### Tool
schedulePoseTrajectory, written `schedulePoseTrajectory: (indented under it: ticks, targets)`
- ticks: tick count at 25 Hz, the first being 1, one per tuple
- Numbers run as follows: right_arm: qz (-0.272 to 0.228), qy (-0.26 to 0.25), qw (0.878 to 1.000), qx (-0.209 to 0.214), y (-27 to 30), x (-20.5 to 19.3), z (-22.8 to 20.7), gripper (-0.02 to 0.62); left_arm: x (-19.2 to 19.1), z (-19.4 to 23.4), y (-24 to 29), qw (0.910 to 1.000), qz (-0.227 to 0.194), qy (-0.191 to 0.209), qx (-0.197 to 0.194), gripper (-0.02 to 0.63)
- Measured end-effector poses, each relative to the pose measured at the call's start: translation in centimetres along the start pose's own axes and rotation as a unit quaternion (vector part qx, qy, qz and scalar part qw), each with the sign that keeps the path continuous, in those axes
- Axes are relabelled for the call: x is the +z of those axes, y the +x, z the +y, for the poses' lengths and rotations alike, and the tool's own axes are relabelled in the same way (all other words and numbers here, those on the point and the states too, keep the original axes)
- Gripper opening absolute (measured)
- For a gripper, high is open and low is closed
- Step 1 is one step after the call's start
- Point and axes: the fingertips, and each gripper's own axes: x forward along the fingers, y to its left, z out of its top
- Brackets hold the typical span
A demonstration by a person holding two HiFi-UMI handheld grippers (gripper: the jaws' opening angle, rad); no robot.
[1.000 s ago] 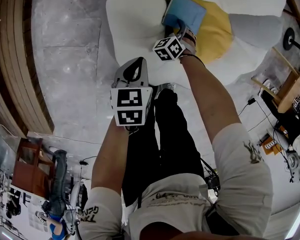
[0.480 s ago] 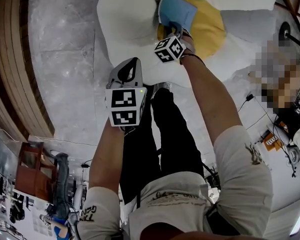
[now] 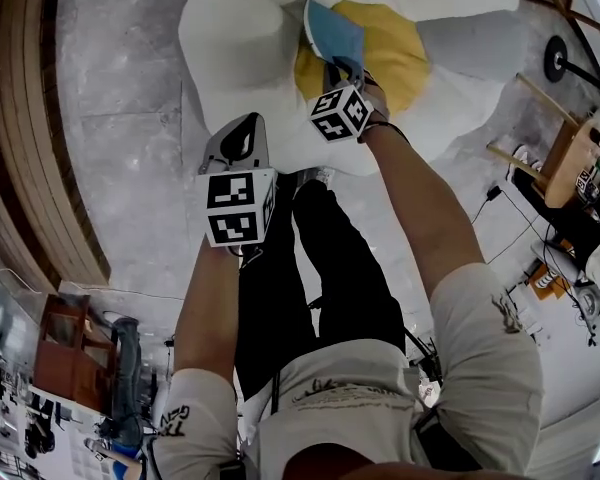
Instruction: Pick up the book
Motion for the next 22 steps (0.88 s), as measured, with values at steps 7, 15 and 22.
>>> schedulePoseTrajectory:
  ticks: [7, 15, 22]
  targets:
    - [-0.024, 0.032, 0.999, -0.001, -4.7, 0.6, -1.3, 0.052, 2.9, -3.1, -2.2, 0.9996, -0.016, 0.024, 0.002, 0.017]
    - [-0.066, 0.105, 0.992, -0.014, -13.1, 3.4, -3.7, 0.052, 7.1, -5.7, -7.4, 0.9979, -0.052, 0.034, 0.017, 0.015]
    - [-0.118, 0.172, 0.978, -0.023, -24.8, 5.8, -6.4, 0.052, 11.4, -11.4, -13.5, 0.9950, -0.091, 0.040, 0.007, 0.017]
